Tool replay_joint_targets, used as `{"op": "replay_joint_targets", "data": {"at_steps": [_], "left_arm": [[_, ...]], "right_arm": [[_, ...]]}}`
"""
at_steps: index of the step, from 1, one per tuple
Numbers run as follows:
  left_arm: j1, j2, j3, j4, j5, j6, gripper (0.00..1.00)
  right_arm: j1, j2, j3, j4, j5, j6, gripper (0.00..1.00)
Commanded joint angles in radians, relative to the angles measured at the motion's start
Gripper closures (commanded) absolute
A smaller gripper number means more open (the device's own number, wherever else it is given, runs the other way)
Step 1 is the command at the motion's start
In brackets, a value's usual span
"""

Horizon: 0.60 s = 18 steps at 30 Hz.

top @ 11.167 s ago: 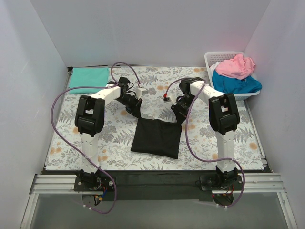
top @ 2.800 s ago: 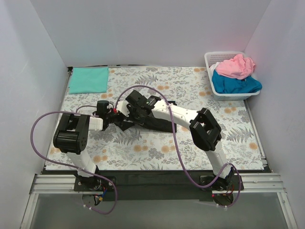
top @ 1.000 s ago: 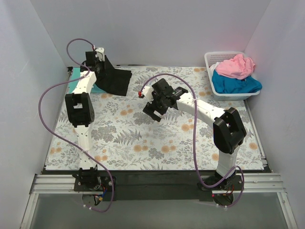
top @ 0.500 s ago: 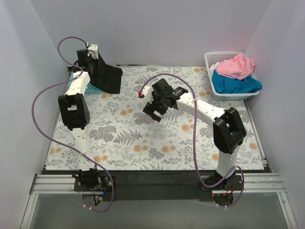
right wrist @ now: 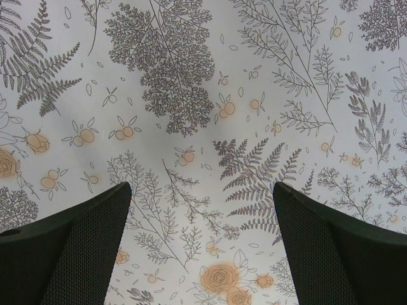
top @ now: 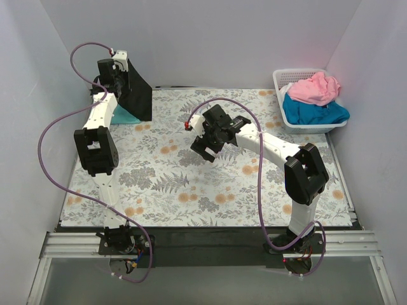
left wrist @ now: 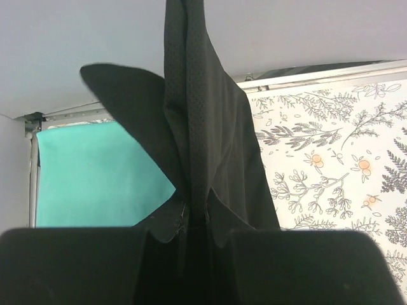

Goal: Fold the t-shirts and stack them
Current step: Neatly place the folded tshirt to the corner

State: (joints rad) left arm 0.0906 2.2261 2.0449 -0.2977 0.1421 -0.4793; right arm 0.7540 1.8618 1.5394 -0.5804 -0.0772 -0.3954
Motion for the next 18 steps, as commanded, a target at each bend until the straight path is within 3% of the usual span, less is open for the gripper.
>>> {"op": "replay_joint_targets", "data": {"at_steps": [1, 18], "left_arm": [[0.006, -0.111, 0.012, 0.006, 0.013, 0.01, 1.0], [0.018, -0.171, -0.008, -0.006, 0.025, 0.039, 1.0]], "right_arm": [[-0.001, -0.024, 0.014, 0.007, 0.005, 0.003, 0.02], [-0.002, -0.012, 0.022, 0.002, -0.001, 0.006, 0.02]]}}
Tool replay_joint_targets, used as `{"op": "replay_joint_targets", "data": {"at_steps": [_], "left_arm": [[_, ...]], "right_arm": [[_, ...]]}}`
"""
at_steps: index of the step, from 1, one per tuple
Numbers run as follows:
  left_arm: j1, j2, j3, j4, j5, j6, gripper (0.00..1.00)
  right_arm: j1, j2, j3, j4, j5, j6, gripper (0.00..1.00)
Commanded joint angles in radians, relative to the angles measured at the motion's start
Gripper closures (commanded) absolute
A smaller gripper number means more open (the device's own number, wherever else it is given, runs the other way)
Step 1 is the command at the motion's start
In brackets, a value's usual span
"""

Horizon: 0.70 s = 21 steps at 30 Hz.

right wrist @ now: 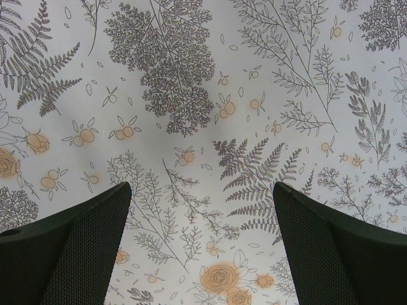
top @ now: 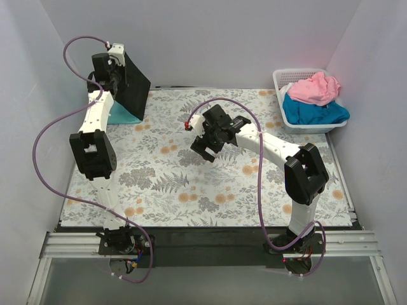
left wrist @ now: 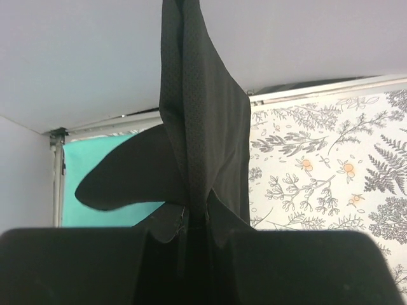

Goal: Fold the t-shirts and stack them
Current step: Neatly place the folded tshirt to the corner

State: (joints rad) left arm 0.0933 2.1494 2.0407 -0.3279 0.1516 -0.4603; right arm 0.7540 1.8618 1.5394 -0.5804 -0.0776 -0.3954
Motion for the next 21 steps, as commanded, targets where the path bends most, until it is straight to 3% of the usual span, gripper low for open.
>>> {"op": "replay_joint_targets", "data": {"at_steps": [1, 21], "left_arm": [[0.02, -0.091, -0.004, 0.026, 0.013, 0.02, 1.0], [0.075, 0.01, -0.017, 0.072, 0.058, 0.057, 1.0]], "right_arm": [[-0.002, -0.01, 0.022, 0.002, -0.002, 0.006, 0.02], [-0.001, 0.02, 0.047, -0.021, -0.007, 0.001, 0.02]]}}
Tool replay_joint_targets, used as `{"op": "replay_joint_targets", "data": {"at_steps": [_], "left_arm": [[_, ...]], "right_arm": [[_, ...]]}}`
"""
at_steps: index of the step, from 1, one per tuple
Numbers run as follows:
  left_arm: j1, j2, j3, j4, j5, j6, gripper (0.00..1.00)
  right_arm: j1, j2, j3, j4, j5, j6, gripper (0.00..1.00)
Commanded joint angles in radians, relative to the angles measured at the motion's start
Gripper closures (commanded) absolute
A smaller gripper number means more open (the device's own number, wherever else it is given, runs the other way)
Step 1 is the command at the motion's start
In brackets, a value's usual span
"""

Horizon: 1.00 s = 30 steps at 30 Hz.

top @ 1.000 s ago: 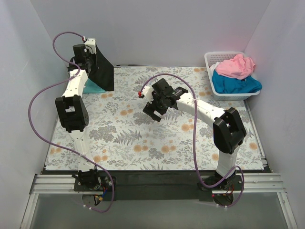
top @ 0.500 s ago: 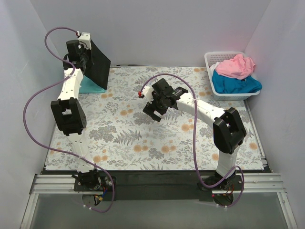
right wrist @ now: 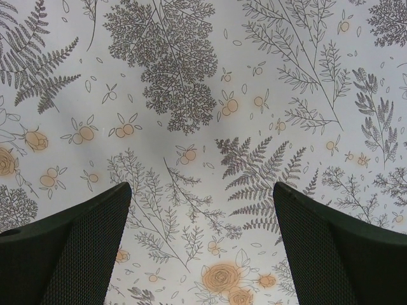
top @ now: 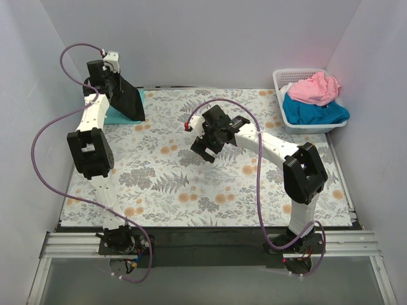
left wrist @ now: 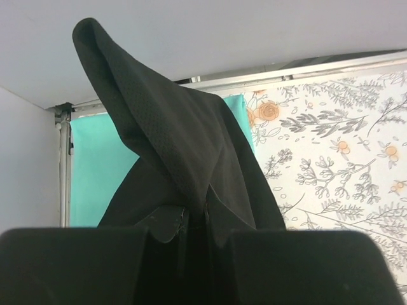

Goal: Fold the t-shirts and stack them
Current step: Neatly place the folded tshirt to the corner

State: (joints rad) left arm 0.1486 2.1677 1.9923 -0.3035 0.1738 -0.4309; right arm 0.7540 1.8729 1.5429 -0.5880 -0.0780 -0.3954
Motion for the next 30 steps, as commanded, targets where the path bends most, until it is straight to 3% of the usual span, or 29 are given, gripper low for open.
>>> {"op": "replay_joint_targets", "data": {"at_steps": [1, 10, 23, 30], "left_arm": [[0.026, -0.009, 0.028, 0.055, 0.049, 0.032, 1.0], [0.026, -0.077, -0.039, 0.128, 0.228, 0.072, 1.0], [0.034, -0.158, -0.176, 0.199, 0.368, 0.133, 1.0], [0.023, -0.164, -0.147, 0.185, 0.409, 0.109, 1.0]], "right_arm": [[-0.001, 0.012, 0.043, -0.012, -0.005, 0.0, 0.02], [-0.001, 0.028, 0.063, -0.021, -0.005, -0.003, 0.02], [-0.001, 0.032, 0.054, -0.022, -0.002, -0.007, 0.02], [-0.001, 0.04, 0.069, -0.029, -0.005, -0.007, 0.02]]}}
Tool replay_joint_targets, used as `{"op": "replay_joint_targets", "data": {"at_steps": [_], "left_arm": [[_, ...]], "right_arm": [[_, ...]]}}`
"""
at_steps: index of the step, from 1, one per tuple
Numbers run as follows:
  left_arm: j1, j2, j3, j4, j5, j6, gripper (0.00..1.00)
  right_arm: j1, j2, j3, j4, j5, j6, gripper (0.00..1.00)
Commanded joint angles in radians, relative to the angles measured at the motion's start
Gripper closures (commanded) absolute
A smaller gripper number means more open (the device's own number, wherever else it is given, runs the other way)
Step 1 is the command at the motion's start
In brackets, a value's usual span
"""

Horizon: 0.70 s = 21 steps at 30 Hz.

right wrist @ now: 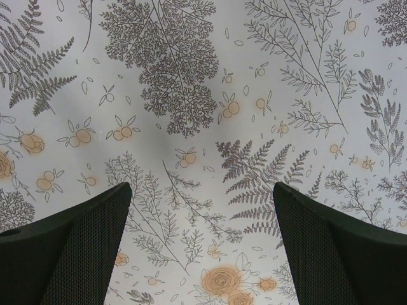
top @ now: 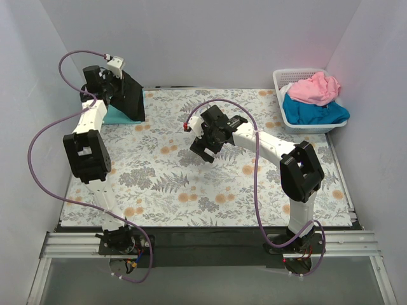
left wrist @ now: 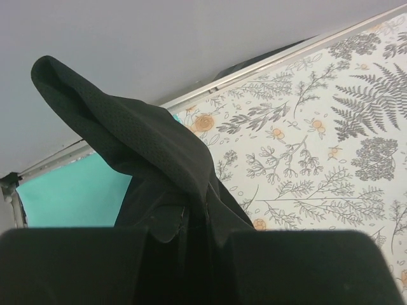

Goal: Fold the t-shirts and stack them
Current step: Neatly place the folded tshirt to the corner

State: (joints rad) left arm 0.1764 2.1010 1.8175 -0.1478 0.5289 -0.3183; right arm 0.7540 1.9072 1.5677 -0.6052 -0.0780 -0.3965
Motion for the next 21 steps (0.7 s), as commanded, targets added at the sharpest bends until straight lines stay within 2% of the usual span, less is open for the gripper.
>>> {"op": "replay_joint_targets", "data": {"at_steps": [1, 10, 21], "left_arm": [[-0.006, -0.098, 0.031, 0.022, 0.054, -0.007, 1.0], [-0.023, -0.05, 0.1, -0.015, 0.014, -0.022, 1.0], [-0.011, 0.037, 0.163, -0.05, -0.066, 0.033, 1.0]], "right_arm": [[-0.001, 0.006, 0.045, -0.011, -0.005, -0.004, 0.02], [-0.002, -0.004, 0.04, -0.013, -0.002, -0.004, 0.02], [-0.001, 0.0, 0.038, -0.016, 0.004, -0.007, 0.02]]}}
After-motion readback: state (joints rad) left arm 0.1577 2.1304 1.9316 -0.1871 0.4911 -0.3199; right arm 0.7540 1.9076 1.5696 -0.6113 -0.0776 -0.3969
